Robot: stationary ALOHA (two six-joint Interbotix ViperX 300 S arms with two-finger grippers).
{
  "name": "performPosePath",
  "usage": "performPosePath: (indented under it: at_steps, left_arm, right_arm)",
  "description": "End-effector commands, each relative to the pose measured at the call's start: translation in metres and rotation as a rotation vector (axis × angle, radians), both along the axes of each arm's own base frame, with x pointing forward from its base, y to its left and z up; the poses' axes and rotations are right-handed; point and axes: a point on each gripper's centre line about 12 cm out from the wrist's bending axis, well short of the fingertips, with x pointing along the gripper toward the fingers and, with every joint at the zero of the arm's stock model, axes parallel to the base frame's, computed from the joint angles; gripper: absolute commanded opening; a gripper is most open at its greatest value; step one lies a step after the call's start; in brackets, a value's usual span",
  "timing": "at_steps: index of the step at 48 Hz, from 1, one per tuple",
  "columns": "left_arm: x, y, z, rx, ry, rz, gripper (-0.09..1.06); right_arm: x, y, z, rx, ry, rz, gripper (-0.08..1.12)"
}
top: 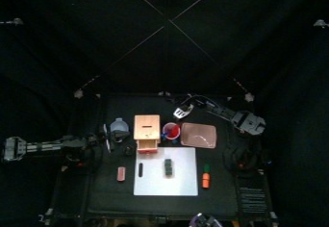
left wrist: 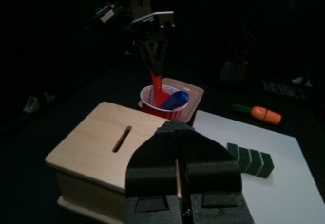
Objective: Place sushi on board then cut the sushi with the knife then place the pieces on the plate
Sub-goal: Grasp knife edge with left hand
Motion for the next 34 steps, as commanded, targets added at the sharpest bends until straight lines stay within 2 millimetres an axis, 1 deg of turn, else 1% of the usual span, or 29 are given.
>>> performPosePath:
  at_steps: [1,5,10,21,34]
  left_arm:
    - [0.001,0.003,0.005,0.004,-0.013,0.011,0.11]
    - [0.001,0.004,0.005,0.004,-0.013,0.021,0.11]
    - [0.0,0.006,0.004,0.004,-0.012,0.03,0.11]
    - [0.0,0.008,0.004,0.002,-0.012,0.039,0.11]
    - [-0.001,0.01,0.004,0.002,-0.012,0.051,0.11]
  right_arm:
    - [0.004,0.003,0.022,-0.022,-0.052,0.004,0.54]
    - [0.005,0.005,0.026,-0.022,-0.061,0.012,0.53]
    - [0.004,0.011,0.036,-0.023,-0.064,0.032,0.53]
    - [-0.011,0.016,0.071,-0.083,-0.094,0.026,0.53]
    - [-0.026,0.023,0.1,-0.152,-0.123,0.029,0.53]
